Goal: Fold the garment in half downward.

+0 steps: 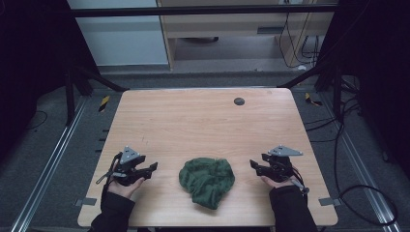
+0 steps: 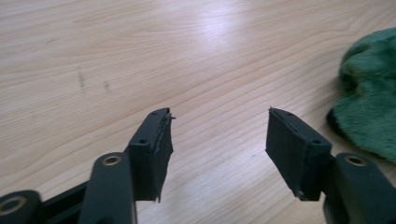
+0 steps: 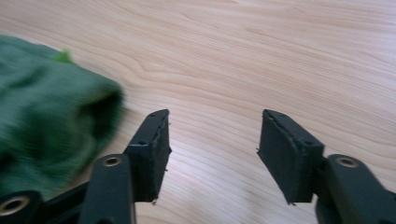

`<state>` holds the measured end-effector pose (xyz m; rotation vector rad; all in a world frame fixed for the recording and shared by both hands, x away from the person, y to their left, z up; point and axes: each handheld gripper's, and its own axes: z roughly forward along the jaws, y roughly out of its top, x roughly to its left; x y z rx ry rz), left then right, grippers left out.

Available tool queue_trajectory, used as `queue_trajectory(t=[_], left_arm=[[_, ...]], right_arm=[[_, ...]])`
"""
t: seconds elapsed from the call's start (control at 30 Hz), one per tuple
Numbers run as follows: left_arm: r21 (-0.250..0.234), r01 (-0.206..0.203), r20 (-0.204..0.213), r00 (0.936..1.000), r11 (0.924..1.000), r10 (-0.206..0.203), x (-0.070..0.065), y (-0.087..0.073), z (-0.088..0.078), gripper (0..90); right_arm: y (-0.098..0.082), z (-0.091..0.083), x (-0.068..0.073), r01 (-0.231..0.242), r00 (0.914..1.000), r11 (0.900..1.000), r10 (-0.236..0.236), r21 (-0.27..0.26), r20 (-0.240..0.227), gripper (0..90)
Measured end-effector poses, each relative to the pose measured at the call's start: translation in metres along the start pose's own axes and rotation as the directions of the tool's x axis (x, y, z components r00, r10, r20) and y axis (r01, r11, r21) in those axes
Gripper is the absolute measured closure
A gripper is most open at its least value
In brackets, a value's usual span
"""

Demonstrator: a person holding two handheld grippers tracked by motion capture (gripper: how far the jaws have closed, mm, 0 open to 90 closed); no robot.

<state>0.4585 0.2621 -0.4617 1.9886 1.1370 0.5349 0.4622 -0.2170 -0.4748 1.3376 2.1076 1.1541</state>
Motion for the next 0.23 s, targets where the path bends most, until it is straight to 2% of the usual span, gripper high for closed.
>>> queue_trajectory(t=[0.13,0.23], left_arm=[[-0.002,0.007,-0.039,0.9992,1.0,-0.007,0.011,-0.003,-0.001,34.1],[-0.004,0.029,-0.059,0.9978,0.9996,-0.029,0.019,-0.006,0.0,31.5]], right_arm=[[-0.004,-0.002,-0.011,-0.019,0.9994,1.0,0.019,0.006,0.03,35.4],[-0.007,-0.005,-0.021,-0.048,0.9971,0.999,0.048,0.008,0.06,32.2]])
